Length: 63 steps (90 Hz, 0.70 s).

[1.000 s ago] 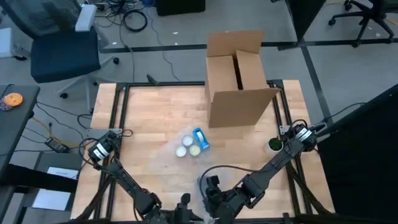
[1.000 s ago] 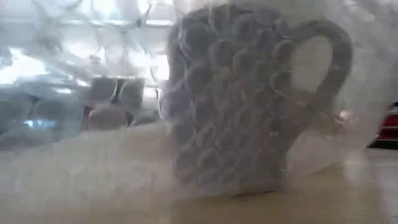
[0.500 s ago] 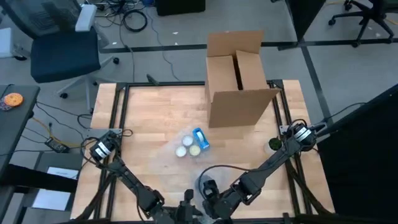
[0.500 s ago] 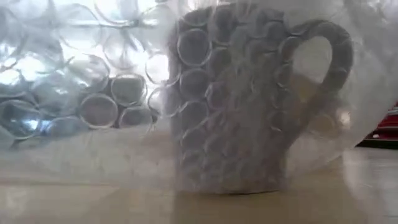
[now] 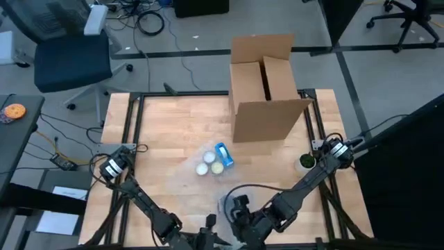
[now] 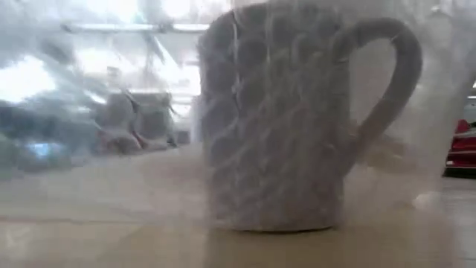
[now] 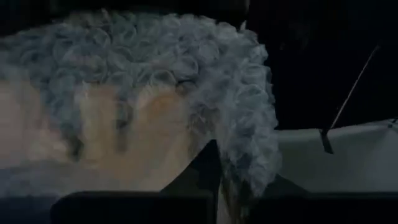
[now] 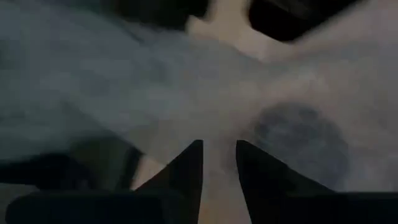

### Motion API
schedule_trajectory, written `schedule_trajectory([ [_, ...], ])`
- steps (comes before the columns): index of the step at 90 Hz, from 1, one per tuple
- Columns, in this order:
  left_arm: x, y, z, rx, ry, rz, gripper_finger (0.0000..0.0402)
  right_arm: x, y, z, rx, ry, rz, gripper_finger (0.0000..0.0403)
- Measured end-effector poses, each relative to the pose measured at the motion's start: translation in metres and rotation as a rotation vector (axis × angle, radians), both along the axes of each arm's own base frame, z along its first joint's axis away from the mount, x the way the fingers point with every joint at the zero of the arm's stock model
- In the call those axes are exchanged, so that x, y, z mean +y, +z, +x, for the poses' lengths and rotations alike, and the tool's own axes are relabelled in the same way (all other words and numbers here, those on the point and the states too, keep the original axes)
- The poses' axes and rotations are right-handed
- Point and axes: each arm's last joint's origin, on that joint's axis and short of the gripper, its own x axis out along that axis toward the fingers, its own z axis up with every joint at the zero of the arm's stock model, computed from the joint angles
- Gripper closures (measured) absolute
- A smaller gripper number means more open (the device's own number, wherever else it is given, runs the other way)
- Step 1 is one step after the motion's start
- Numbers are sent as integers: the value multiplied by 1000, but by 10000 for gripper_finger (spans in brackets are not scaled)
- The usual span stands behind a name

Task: Wrap mug
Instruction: Wrap the purple mug with the transparent bubble wrap

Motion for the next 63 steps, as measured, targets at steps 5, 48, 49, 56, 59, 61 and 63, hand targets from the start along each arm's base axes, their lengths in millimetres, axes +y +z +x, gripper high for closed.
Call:
schedule_trajectory([
  [5,0,0,0,-3,0,1,402,-3,-1,-1,-10,-32,-50,329],
  [48,-5,6,-4,-53,-15,18,402,-11,-18,9,-173,-123,-204,329],
  [49,-5,6,-4,-55,-13,18,402,-11,-19,10,-174,-116,-198,329],
  [56,-5,7,-4,-68,-5,16,402,-6,-25,12,-202,-74,-145,329],
  [59,-5,8,-4,-68,-3,10,402,-4,-26,14,-225,-61,-114,329],
  [61,-5,8,-4,-67,-1,0,402,-3,-28,15,-236,-51,-99,329],
  [63,-5,8,-4,-66,2,-7,402,-2,-29,15,-243,-40,-84,329],
])
